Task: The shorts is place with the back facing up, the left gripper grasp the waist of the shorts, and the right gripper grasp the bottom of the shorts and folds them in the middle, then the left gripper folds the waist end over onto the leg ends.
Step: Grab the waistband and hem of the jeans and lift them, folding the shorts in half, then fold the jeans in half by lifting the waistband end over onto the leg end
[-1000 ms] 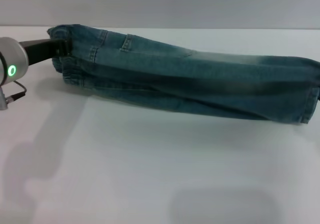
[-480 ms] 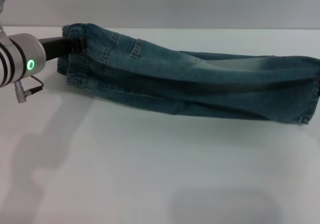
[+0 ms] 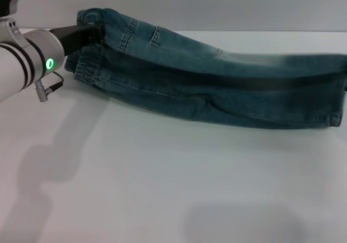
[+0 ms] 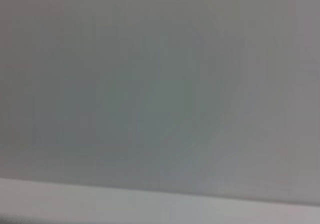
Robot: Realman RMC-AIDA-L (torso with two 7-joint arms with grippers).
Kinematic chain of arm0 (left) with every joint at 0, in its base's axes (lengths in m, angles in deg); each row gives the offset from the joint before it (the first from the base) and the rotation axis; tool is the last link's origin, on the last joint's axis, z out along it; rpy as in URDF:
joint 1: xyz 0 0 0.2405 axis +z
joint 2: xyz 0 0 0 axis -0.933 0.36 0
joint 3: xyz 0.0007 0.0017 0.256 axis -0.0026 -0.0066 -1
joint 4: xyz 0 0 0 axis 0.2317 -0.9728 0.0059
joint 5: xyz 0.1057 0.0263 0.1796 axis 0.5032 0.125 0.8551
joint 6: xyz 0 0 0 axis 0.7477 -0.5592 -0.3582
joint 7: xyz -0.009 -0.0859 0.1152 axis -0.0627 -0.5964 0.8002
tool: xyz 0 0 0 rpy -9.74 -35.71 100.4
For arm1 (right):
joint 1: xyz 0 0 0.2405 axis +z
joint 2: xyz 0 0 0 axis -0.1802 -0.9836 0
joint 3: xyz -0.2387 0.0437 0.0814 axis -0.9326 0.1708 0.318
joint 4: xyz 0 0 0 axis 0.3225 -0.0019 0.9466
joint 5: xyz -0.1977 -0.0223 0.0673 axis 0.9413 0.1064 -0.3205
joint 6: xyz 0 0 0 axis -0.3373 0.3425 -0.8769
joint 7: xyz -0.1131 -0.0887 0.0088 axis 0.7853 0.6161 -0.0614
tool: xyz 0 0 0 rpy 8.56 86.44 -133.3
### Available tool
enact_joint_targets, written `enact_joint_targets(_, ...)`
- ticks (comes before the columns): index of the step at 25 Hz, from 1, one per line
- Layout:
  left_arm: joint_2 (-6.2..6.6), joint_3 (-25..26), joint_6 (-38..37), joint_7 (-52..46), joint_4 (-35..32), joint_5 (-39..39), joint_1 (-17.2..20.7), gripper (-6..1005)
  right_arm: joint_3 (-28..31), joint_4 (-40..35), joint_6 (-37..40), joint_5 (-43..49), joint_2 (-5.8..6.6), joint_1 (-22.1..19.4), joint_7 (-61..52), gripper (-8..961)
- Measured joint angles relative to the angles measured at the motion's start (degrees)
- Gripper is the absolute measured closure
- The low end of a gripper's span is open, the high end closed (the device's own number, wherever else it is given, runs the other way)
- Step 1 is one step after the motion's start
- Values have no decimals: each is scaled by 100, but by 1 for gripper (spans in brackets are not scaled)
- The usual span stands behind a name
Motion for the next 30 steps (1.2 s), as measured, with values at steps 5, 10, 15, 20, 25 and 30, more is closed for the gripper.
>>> enact_joint_targets(5,1,-110,-507,63,-656,-17,-308,715,427,-1220,-1475,-23,4,446,-20,878)
enact_joint_targets(10,-2,-116,-543,65,-818,-35,-439,564,406,-1457,-2283,-25,-1,369,-72,707)
enact_joint_targets(15,14,-72,-318,72,-643,-25,-378,365,171,-1595,-2736,-22,-13,220,-70,416)
enact_joint_targets(20,15,32,62,206,-547,1,-354,242,68,-1941,-3232,-6,-16,240,-31,349)
enact_joint_targets(25,20,297,655,295,-533,19,-382,177,33,-2197,-3704,-18,-16,247,-18,282)
enact_joint_targets(30,20,580,1032,299,-575,185,-400,138,-87,-2222,-3734,-18,-16,218,-15,283)
